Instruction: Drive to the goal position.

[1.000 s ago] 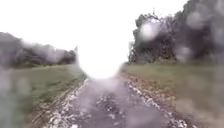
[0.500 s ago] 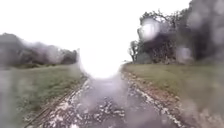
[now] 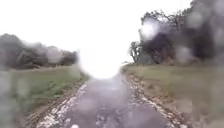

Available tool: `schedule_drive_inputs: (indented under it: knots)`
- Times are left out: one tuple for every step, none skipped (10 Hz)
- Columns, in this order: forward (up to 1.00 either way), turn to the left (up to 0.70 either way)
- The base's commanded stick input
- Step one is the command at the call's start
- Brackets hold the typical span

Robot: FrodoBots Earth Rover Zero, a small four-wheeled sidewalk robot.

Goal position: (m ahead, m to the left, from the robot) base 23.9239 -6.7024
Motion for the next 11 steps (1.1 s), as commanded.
schedule_drive_inputs:
  knots:
    - [0.85, 0.0]
    - [0.85, 0.0]
    - [0.85, 0.0]
    - [0.85, 0.0]
    - [0.85, 0.0]
    - [0.85, 0.0]
    - [0.85, 0.0]
    - [0.85, 0.0]
    - [0.85, 0.0]
    - [0.85, 0.0]
    - [0.85, 0.0]
